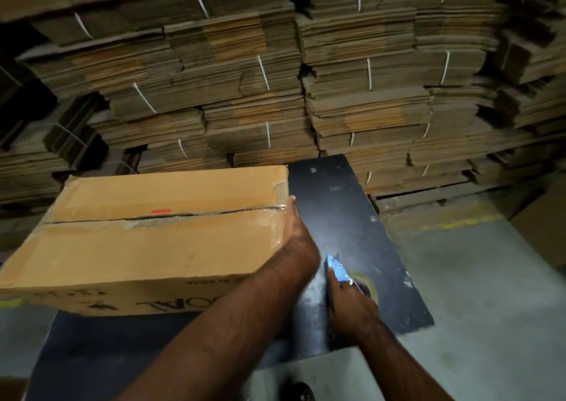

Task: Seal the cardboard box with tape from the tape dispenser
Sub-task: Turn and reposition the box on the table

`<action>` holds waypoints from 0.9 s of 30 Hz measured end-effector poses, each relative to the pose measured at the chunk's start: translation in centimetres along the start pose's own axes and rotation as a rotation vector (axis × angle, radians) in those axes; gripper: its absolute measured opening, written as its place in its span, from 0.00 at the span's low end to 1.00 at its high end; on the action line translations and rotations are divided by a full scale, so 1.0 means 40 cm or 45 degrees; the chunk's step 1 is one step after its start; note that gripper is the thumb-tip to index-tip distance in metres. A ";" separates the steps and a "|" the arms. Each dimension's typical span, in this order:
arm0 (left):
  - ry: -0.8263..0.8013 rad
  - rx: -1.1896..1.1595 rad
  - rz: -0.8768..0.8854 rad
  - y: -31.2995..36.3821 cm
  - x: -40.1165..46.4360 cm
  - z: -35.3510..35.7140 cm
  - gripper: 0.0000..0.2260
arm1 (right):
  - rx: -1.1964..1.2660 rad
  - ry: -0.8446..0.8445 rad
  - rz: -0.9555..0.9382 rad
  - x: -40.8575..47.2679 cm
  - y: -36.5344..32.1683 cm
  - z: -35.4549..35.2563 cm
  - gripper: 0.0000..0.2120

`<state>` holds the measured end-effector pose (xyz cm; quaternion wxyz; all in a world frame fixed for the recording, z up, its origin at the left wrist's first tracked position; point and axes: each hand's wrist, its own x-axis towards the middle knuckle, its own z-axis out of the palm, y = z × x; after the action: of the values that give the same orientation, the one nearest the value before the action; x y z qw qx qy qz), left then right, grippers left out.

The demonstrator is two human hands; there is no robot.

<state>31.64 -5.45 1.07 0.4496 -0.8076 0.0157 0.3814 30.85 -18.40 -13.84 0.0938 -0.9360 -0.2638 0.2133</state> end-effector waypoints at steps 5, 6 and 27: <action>0.151 -0.291 0.079 0.000 0.014 0.016 0.32 | -0.073 0.048 -0.090 -0.001 0.023 -0.049 0.31; 0.255 -0.423 0.045 -0.007 0.013 0.021 0.32 | -0.044 0.112 -0.103 0.003 0.020 -0.062 0.29; 1.157 -1.668 -0.233 0.048 -0.114 0.348 0.24 | 1.819 -0.075 0.273 0.150 -0.328 -0.216 0.30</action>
<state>19.32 2.24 -1.65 -0.1368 -0.9817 -0.0961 -0.0914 33.39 -4.70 -4.45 0.6542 -0.6606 0.0308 0.3669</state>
